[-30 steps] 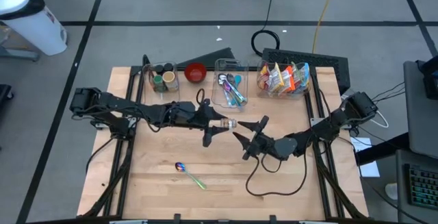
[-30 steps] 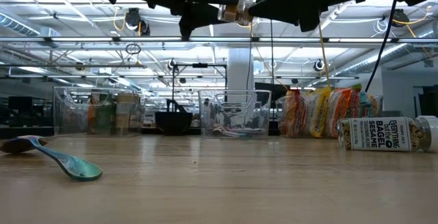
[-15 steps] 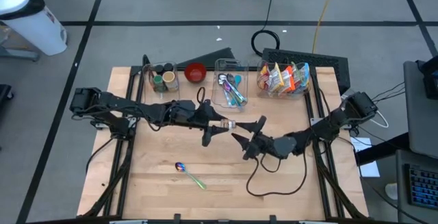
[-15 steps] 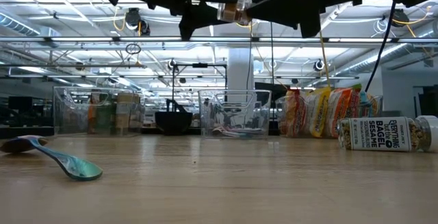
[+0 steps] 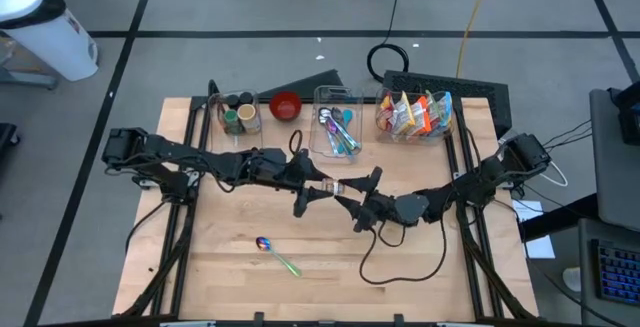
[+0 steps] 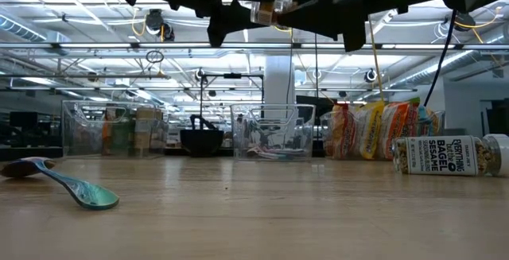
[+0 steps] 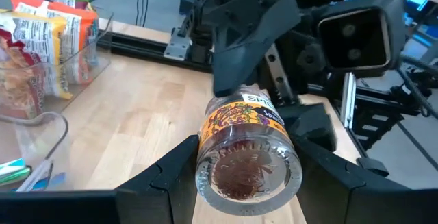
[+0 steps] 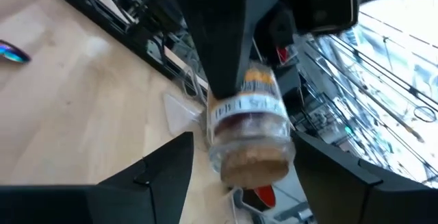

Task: Pick & Place Food Item
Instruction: Put the yellow and white seasoning bottle into the left transparent bin

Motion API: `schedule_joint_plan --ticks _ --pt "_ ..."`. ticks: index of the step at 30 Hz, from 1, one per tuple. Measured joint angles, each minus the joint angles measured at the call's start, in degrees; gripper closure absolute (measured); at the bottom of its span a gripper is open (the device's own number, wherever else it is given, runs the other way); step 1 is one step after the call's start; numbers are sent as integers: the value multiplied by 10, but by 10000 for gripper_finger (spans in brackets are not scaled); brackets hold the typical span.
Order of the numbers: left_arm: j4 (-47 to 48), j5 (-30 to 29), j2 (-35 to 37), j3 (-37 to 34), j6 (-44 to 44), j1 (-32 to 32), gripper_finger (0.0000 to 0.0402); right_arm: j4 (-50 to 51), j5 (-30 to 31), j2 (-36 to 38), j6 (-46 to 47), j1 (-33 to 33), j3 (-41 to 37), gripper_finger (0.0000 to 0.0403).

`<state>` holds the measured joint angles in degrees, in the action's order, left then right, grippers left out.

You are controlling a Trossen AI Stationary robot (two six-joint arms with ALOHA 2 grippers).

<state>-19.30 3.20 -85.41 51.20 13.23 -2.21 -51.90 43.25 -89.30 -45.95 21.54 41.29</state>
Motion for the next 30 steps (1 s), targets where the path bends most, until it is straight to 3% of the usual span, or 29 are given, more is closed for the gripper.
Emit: schedule_joint_plan --ticks 15,24,30 --pt "4 -2 0 0 5 3 205 -1 0 0 -4 -2 0 193" --pt "9 -2 0 0 7 3 205 -1 1 0 -8 -2 0 241" --pt "8 1 0 0 7 3 205 -1 1 0 -13 -2 0 230"
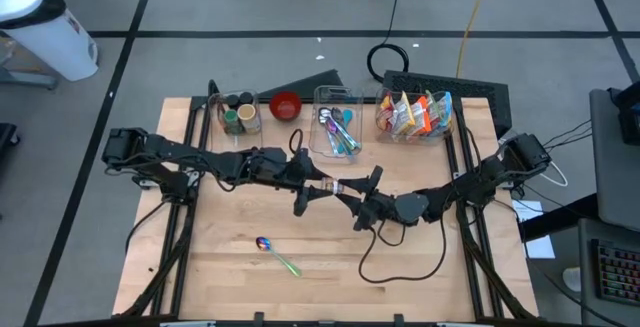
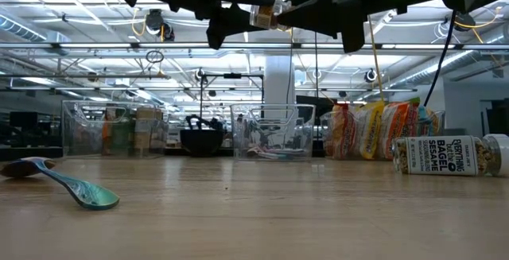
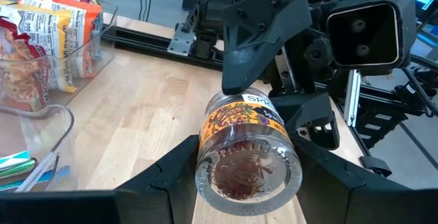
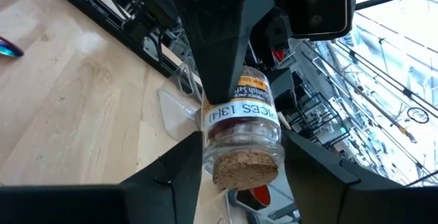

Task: Pick & Place Food Item
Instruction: Put the yellow and white seasoning bottle into the left transparent bin

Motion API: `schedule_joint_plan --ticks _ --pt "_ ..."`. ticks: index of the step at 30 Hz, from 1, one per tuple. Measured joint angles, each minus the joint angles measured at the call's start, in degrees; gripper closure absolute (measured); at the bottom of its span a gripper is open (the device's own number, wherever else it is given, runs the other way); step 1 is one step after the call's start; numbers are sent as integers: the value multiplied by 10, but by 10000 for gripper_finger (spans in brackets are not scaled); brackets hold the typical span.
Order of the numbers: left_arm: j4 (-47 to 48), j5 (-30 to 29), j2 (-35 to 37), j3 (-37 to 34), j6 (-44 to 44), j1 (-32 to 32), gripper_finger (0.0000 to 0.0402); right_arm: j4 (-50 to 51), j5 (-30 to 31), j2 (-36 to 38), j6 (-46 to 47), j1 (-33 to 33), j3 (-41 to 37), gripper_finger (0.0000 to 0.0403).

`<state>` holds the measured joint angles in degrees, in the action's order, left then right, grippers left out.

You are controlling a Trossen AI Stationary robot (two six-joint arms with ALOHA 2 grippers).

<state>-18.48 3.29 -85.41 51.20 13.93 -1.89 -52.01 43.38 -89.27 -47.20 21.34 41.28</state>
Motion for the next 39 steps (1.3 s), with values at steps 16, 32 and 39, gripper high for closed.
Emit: schedule_joint_plan --ticks 16,32,39 --pt "-8 10 0 0 1 0 155 3 -2 0 -2 0 0 244" --pt "26 43 1 3 -66 8 111 22 -1 0 -21 1 0 244" --pt "209 70 0 92 -109 18 110 28 -2 0 -27 2 0 244"
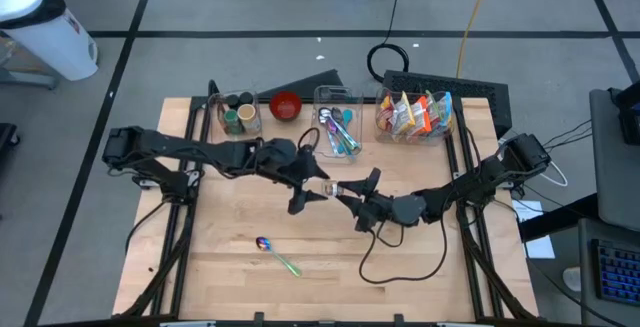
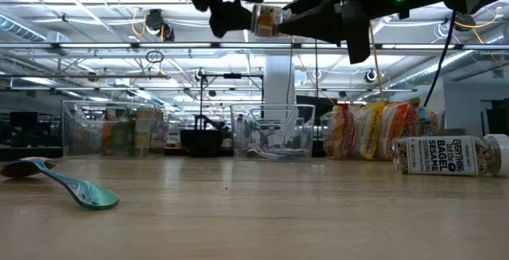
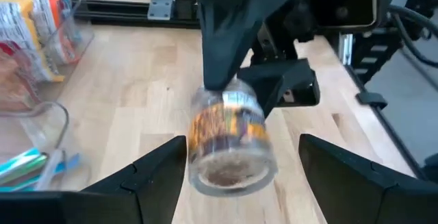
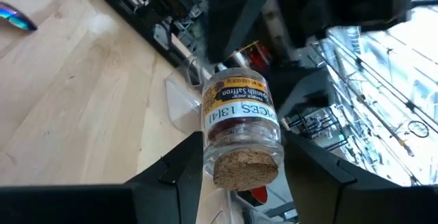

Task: Pick & Place Food Item
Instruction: Put the yellow and white seasoning bottle into the left transparent bin

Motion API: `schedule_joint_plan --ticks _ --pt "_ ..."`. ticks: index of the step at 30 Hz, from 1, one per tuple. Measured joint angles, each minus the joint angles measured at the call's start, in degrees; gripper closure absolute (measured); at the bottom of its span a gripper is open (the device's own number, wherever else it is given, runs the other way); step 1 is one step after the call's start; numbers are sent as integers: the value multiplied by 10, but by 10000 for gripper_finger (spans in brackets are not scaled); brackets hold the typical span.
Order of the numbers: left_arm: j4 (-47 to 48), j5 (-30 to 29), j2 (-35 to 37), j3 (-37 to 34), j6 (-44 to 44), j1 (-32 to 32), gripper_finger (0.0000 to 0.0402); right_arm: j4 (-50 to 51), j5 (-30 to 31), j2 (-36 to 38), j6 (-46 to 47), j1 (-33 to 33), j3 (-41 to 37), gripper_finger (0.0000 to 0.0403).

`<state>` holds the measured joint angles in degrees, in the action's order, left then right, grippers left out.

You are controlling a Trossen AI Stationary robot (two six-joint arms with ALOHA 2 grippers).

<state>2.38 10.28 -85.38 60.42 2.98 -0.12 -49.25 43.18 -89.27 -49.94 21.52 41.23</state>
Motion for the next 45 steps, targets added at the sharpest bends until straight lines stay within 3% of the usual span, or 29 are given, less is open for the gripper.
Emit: schedule_joint_plan --ticks 6,9,14,20,29,35,39,45 --pt "111 -6 -1 75 -13 1 110 34 -38 0 33 1 1 244" --pt "165 22 -16 109 -12 6 110 66 -49 0 38 1 12 244" --pt "239 102 -74 165 3 9 110 162 -60 0 60 1 52 244" --pt "339 107 -156 241 0 10 110 217 -62 0 87 1 71 244" --pt "376 114 -216 280 -3 29 110 232 -59 0 87 3 71 244" --pt "379 167 -219 280 1 47 112 238 -61 0 87 3 71 245" --pt "380 147 -219 280 -10 47 145 238 -63 0 88 4 71 278" --pt "378 137 -219 280 -31 46 247 239 -62 0 87 4 71 325"
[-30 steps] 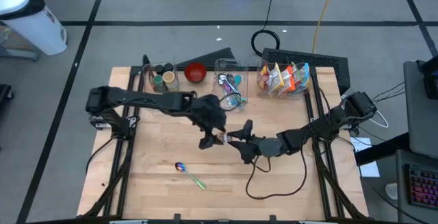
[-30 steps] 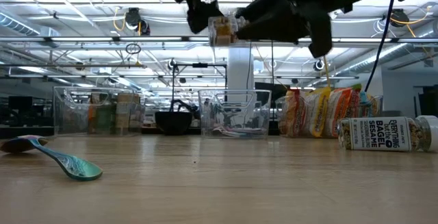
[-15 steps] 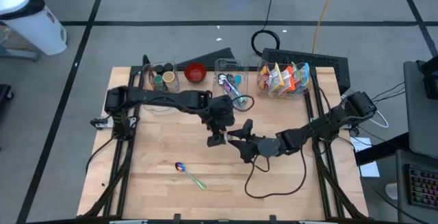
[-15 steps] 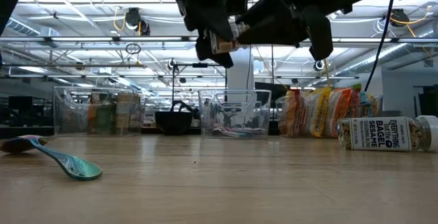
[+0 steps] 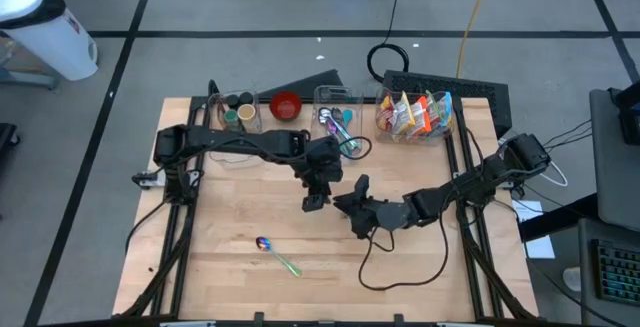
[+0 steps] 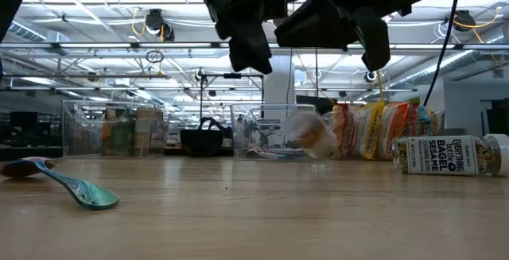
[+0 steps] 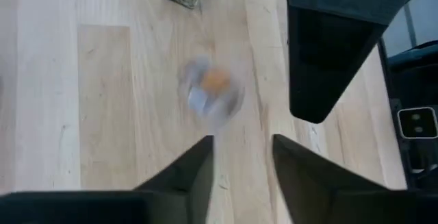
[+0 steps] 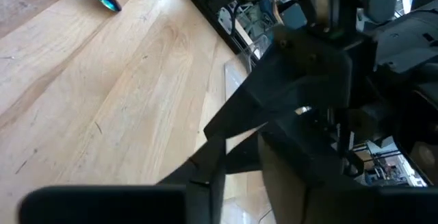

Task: Pick & Place Food Item
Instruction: Put the yellow and white seasoning bottle into the left transparent bin

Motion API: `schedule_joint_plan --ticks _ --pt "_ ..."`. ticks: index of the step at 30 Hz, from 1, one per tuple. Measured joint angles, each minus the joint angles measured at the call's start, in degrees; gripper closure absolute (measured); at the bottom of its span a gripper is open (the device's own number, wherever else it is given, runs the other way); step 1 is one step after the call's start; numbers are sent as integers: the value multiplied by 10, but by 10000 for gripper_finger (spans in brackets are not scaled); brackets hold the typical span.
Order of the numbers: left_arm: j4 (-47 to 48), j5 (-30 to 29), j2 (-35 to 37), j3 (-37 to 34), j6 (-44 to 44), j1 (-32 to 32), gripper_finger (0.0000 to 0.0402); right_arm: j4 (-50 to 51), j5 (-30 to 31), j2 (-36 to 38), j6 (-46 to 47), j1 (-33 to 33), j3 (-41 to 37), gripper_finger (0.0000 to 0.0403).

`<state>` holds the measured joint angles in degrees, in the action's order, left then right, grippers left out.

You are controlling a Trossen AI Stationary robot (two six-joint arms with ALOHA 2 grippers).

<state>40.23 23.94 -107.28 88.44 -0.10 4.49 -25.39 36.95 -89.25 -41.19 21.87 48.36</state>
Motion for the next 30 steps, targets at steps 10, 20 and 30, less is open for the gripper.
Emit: schedule_joint_plan --ticks 10,20,30 --pt "46 -6 0 0 -44 -1 355 86 72 0 52 13 0 372" --pt "35 -40 0 0 -47 -1 302 92 127 0 99 73 0 302" --pt "67 -67 0 0 -62 -2 176 176 190 7 231 102 0 215"
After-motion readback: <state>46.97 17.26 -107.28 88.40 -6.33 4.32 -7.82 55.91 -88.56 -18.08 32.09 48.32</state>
